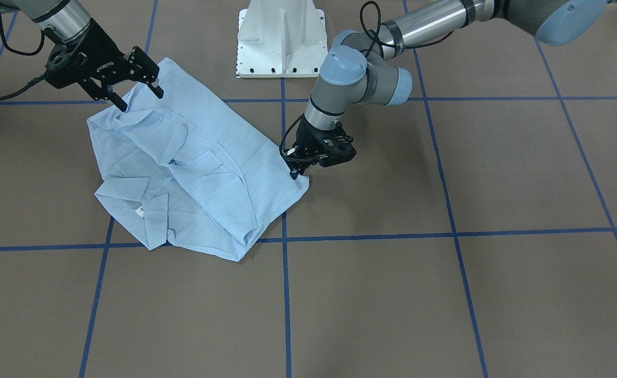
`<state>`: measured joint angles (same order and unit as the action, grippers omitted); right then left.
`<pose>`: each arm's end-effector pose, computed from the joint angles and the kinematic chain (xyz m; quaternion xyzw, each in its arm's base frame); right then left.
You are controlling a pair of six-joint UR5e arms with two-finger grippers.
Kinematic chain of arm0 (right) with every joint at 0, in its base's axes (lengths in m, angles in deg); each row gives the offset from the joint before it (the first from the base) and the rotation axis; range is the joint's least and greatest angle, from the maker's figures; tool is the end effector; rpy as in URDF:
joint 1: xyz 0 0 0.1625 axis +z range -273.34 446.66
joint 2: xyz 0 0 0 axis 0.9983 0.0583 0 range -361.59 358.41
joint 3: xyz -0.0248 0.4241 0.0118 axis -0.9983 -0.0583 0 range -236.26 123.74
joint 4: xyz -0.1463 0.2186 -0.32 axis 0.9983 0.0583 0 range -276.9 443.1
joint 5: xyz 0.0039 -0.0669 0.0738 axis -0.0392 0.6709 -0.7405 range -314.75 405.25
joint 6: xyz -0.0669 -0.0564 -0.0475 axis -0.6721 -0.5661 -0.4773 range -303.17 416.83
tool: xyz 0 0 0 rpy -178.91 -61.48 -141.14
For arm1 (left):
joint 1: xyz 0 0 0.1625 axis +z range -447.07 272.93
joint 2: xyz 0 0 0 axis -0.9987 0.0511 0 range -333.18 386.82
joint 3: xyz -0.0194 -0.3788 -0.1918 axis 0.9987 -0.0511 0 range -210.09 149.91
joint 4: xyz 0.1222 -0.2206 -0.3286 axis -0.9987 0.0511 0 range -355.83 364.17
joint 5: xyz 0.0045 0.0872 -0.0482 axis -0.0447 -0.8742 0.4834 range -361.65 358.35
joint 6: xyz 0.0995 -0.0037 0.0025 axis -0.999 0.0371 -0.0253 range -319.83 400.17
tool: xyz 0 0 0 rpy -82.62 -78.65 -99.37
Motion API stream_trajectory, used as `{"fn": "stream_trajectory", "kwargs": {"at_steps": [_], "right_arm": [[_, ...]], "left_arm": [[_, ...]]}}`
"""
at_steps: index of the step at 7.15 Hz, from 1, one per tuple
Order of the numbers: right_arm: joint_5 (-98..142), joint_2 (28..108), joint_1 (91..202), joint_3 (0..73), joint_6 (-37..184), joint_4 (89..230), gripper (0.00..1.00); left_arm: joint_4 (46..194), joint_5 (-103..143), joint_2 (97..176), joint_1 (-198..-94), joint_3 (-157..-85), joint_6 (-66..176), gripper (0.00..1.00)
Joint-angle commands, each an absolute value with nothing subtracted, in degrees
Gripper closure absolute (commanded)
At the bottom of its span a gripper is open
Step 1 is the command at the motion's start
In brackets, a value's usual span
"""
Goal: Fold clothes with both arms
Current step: 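Grasp the edge with the left gripper and pull it away from the robot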
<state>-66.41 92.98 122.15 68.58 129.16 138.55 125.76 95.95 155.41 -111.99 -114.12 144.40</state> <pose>-0.2949 -0.3289 0.3375 0.0937 -0.5418 0.0289 0.8347 0.6094 -0.4156 0.2366 -0.0066 0.5332 -0.2499 0.8082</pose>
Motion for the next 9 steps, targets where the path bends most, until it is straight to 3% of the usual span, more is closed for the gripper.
{"fn": "stream_trajectory", "kwargs": {"at_steps": [1, 4, 5, 7, 9], "right_arm": [[-66.72, 92.90, 123.13, 67.76, 129.08, 138.47, 0.00], [-66.54, 89.38, 124.01, 65.47, 129.16, 138.55, 0.00], [-66.19, 89.29, 124.27, 65.29, 129.16, 138.55, 0.00], [-65.93, 89.29, 124.62, 64.77, 129.16, 138.55, 0.00], [-65.84, 89.29, 124.80, 64.33, 129.16, 138.55, 0.00]], "left_arm": [[125.64, 96.17, 155.41, -114.21, -114.38, 143.98, 1.00], [124.58, 96.61, 155.84, -126.84, -111.77, 131.29, 1.00], [125.19, 96.43, 160.37, -129.41, -104.69, 126.27, 1.00], [140.67, 92.34, 171.19, -130.93, -82.31, 125.17, 1.00], [143.65, 87.05, 172.72, -130.84, -78.01, 122.36, 1.00]]}}
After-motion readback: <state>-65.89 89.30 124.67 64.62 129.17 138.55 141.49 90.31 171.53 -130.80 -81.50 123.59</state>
